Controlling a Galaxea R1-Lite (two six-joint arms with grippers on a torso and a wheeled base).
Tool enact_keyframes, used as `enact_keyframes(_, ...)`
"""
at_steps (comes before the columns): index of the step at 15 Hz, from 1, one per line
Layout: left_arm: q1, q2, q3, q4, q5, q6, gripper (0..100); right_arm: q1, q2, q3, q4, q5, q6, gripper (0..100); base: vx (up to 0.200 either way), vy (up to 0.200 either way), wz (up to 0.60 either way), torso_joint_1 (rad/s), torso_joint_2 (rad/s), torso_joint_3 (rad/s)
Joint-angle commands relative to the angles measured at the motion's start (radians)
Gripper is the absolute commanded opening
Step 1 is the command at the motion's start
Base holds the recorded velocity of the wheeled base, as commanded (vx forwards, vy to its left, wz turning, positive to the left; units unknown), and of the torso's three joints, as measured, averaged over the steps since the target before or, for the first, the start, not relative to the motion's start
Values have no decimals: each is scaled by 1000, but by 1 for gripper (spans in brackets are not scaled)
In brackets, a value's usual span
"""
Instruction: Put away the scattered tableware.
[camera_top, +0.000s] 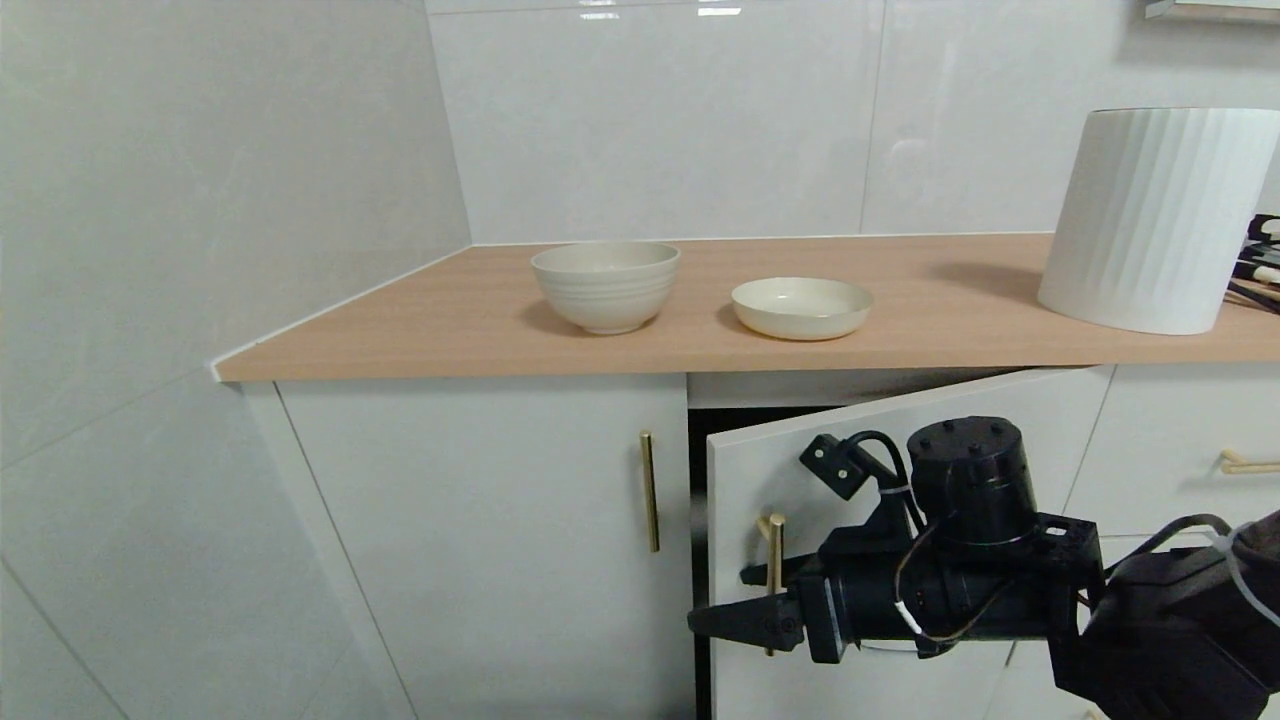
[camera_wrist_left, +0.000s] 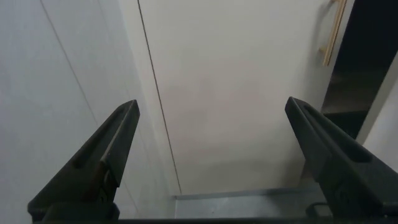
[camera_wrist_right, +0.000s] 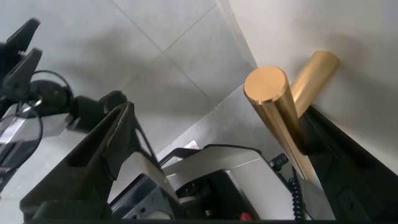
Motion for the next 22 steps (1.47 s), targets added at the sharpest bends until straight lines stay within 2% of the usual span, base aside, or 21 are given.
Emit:
enact_keyframes(1, -9, 33, -162, 42, -76, -125, 100, 0, -20, 21, -28, 0, 1, 100, 0, 0, 0, 0, 0, 0)
enact_keyframes(2, -15, 59, -216, 69, -106, -174, 100, 3, -21, 23, -28, 0, 1, 100, 0, 0, 0, 0, 0, 0)
enact_keyframes(3, -40, 168, -409, 184, -229, -320, 100, 6, -20, 23, -29, 2, 3, 100, 0, 0, 0, 0, 0, 0)
enact_keyframes(4, -55, 231, -489, 239, -292, -367, 100, 6, -20, 23, -29, 2, 3, 100, 0, 0, 0, 0, 0, 0)
enact_keyframes(5, -78, 343, -576, 311, -388, -398, 100, 11, -21, 24, -31, 0, 1, 100, 0, 0, 0, 0, 0, 0)
enact_keyframes(6, -97, 474, -628, 326, -488, -397, 100, 11, -21, 24, -31, 2, 3, 100, 0, 0, 0, 0, 0, 0)
enact_keyframes(8, -126, 748, -660, 228, -611, -347, 100, 11, -21, 24, -34, 0, 3, 100, 0, 0, 0, 0, 0, 0)
enact_keyframes(9, -152, 872, -642, 135, -637, -295, 100, 12, -21, 24, -34, 2, 3, 100, 0, 0, 0, 0, 0, 0)
enact_keyframes(10, -176, 1000, -614, 27, -637, -225, 100, 20, -21, 24, -34, 0, 3, 100, 0, 0, 0, 0, 0, 0)
enact_keyframes(11, -190, 1084, -604, -27, -629, -191, 100, 26, -21, 24, -34, 2, 3, 100, 0, 0, 0, 0, 0, 0)
enact_keyframes(12, -230, 1205, -604, -73, -612, -179, 100, 27, -21, 24, -34, 2, 3, 100, 0, 0, 0, 0, 0, 0)
enact_keyframes(14, -273, 1316, -599, -96, -597, -182, 100, 32, -20, 24, -34, 2, 3, 100, 0, 0, 0, 0, 0, 0)
enact_keyframes(15, -273, 1316, -599, -96, -597, -182, 100, 32, -20, 24, -34, 2, 3, 100, 0, 0, 0, 0, 0, 0)
enact_keyframes(16, -314, 1445, -574, -201, -600, -180, 100, 35, -20, 24, -34, 2, 3, 100, 0, 0, 0, 0, 0, 0)
enact_keyframes(18, -341, 1581, -553, -358, -599, -183, 100, 41, -17, 24, -34, 2, 3, 100, 0, 0, 0, 0, 0, 0)
enact_keyframes(19, -348, 1609, -551, -395, -597, -183, 100, 41, -15, 26, -34, 2, 3, 100, 0, 0, 0, 0, 0, 0)
enact_keyframes(20, -353, 1641, -553, -447, -597, -183, 0, 43, -15, 26, -34, 2, 3, 100, 0, 0, 0, 0, 0, 0)
enact_keyframes(22, -374, 1667, -565, -487, -600, -183, 0, 46, -17, 26, -34, 2, 3, 100, 0, 0, 0, 0, 0, 0)
